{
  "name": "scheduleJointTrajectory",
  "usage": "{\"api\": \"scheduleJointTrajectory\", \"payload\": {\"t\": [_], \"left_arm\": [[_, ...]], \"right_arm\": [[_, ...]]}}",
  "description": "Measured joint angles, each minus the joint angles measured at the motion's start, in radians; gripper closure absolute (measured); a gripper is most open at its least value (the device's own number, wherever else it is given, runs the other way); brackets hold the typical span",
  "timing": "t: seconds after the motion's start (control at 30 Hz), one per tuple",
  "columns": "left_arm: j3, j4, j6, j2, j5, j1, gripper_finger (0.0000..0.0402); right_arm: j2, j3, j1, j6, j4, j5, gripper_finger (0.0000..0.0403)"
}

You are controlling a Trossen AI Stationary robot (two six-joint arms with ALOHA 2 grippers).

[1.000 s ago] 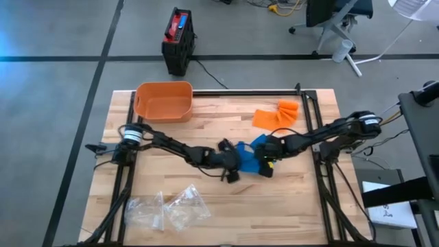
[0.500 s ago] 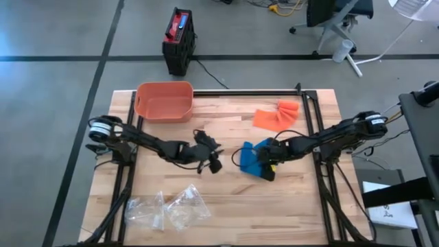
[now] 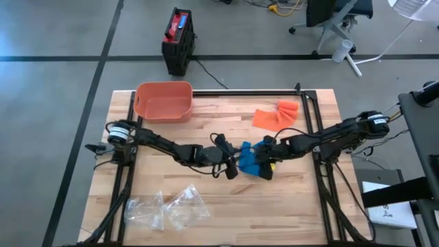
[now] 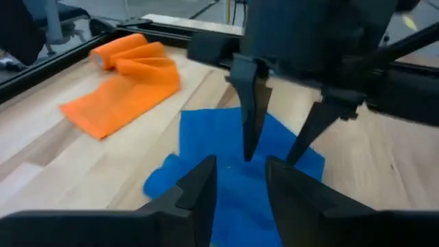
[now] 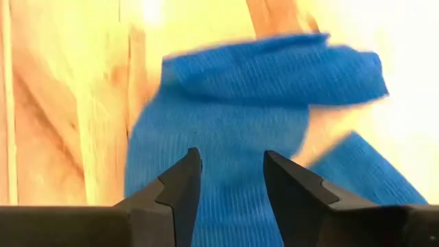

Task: Roll bandage
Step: Roll the blue bandage

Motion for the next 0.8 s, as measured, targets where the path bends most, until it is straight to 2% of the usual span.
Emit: {"api": "scheduleJointTrajectory", "payload": {"t": [0.17, 0.27, 0.5, 0.57, 0.8], "left_arm": [[0.139, -0.146, 0.025, 0.096, 0.000, 0.022, 0.0296], [0.202, -0.186, 0.027, 0.152, 0.011, 0.037, 0.0301], [0.238, -0.197, 0.026, 0.219, 0.079, 0.059, 0.0312], [0.234, -0.131, 0.024, 0.234, 0.094, 0.062, 0.0314], [0.204, -0.160, 0.027, 0.222, 0.094, 0.067, 0.0315]], "right_arm": [[0.029, 0.005, -0.002, -0.010, 0.113, 0.118, 0.0245], [0.064, -0.005, -0.006, -0.011, 0.112, 0.127, 0.0249], [0.127, -0.024, -0.006, 0.016, 0.143, 0.127, 0.0248], [0.134, -0.028, -0.006, 0.013, 0.156, 0.128, 0.0244], [0.203, -0.031, -0.006, 0.007, 0.214, 0.125, 0.0240]]}}
